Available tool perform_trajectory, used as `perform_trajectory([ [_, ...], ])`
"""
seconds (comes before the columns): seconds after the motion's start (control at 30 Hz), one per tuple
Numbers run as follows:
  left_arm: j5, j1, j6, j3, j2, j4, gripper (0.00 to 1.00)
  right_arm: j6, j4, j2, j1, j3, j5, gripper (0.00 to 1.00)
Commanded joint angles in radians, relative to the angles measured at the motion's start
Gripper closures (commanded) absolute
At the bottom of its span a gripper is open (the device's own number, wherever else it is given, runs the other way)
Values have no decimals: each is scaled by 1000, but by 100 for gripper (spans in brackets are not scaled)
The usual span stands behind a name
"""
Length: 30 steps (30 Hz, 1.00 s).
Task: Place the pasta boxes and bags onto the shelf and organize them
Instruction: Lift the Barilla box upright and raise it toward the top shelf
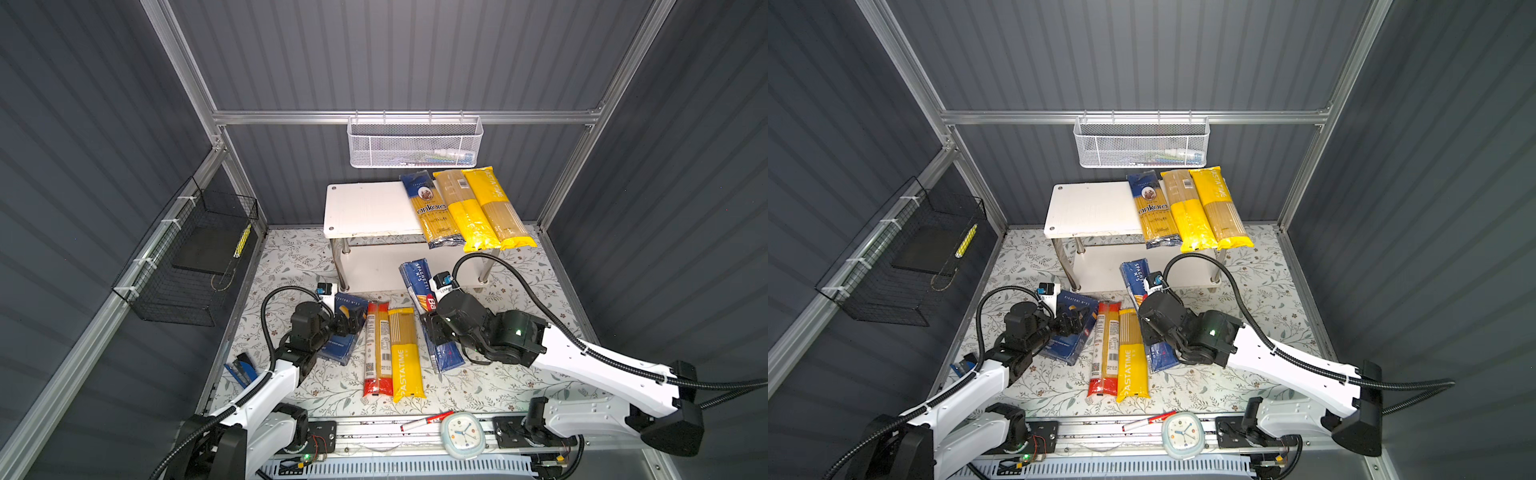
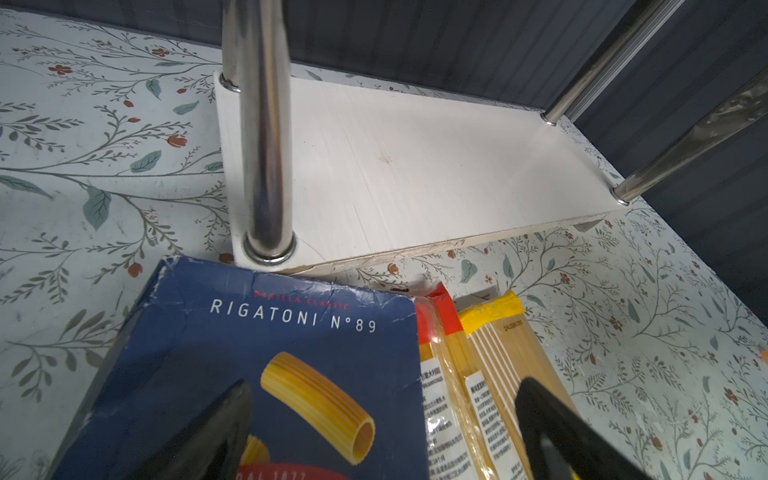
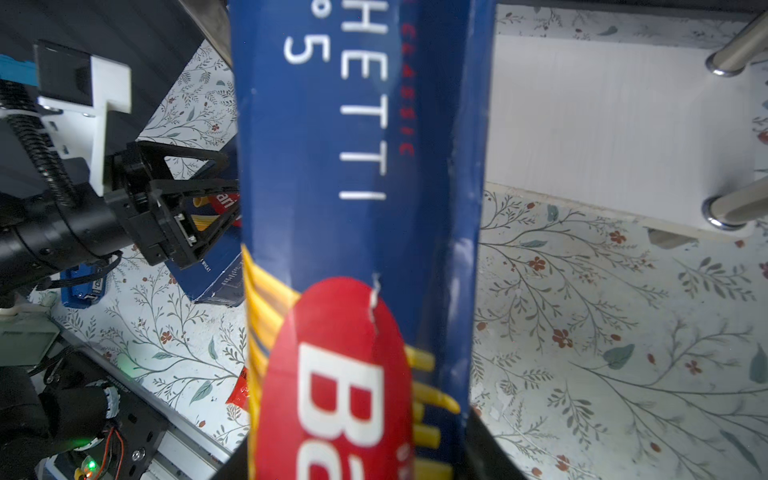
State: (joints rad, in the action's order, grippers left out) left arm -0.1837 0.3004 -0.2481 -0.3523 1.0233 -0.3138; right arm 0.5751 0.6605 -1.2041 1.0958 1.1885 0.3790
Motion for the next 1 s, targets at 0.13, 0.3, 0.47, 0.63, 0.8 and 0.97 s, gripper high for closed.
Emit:
perform_trajectory([
  [0.13,-6,2,0,-14,3,1,0,-101,-12,-33,21,169,91,67],
  [0.3,-6,2,0,-14,4,-1,0,-137,14,-94,19,284,107,66],
  [0.47,-6,2,-3,-14,8,-3,0,-146,99,-181,-10,464,91,62],
  [0.63,-5,2,-1,-15,6,-2,0,-182,102,-235,-39,581,55,66],
  [0.8,-1,2,0,-15,-1,2,0,-176,125,-280,-84,648,14,76],
  [0.97,-6,2,-2,-11,-2,-2,0,-190,82,-282,-88,647,12,78],
])
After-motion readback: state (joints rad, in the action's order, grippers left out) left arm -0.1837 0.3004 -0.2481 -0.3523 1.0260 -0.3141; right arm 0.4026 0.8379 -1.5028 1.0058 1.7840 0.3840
